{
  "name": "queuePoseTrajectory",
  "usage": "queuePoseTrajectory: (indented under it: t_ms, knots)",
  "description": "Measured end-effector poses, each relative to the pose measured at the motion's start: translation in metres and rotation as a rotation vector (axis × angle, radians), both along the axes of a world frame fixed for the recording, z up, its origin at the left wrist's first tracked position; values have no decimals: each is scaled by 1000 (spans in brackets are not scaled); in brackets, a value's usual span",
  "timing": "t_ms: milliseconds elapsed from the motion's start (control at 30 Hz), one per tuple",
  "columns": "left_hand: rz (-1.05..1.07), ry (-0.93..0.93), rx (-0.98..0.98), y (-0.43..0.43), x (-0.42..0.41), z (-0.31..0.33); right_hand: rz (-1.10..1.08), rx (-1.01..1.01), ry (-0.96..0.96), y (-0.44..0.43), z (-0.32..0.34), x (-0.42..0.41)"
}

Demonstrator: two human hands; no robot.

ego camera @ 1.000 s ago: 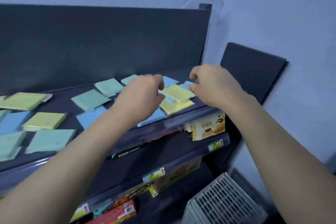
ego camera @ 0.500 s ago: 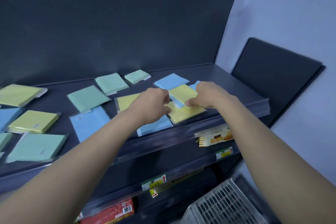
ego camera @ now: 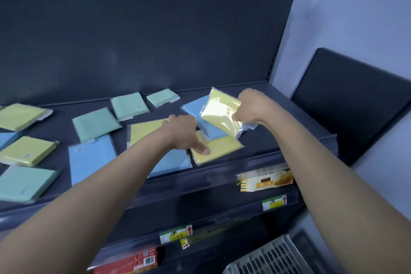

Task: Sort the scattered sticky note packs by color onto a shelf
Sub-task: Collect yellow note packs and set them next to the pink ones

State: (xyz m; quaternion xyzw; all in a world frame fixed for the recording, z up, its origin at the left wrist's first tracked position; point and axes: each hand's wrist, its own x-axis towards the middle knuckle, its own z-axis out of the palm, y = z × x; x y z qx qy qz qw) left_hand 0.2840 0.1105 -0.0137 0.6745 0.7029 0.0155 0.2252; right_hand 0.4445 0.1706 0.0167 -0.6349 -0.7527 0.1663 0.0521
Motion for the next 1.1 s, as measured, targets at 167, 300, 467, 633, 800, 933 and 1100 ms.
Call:
queuePoseTrajectory:
  t_ms: [167, 300, 467, 633, 800, 933, 1100]
  knots:
    - [86, -108, 27, 1, 0, 2, 11, 129, 133, 5, 8, 2]
    - [156, -200, 149, -5, -8, 18, 18, 197, 214, 3, 17, 0]
    - [273, -225, 366, -22, -29, 45, 22, 278, 243, -4, 22, -13]
    - [311, -193, 548, -45, -54, 58, -57, 347, 230, -26, 24, -23]
    - [191, -321, 690, -68, -67, 59, -162, 448, 220, -65, 27, -29]
    - [45, -430, 683, -87, -63, 52, -300, 480, 246, -112, 25, -22]
    - [-151, -553, 575, -104, -20, 33, -483, 520, 207, -181, 15, 23]
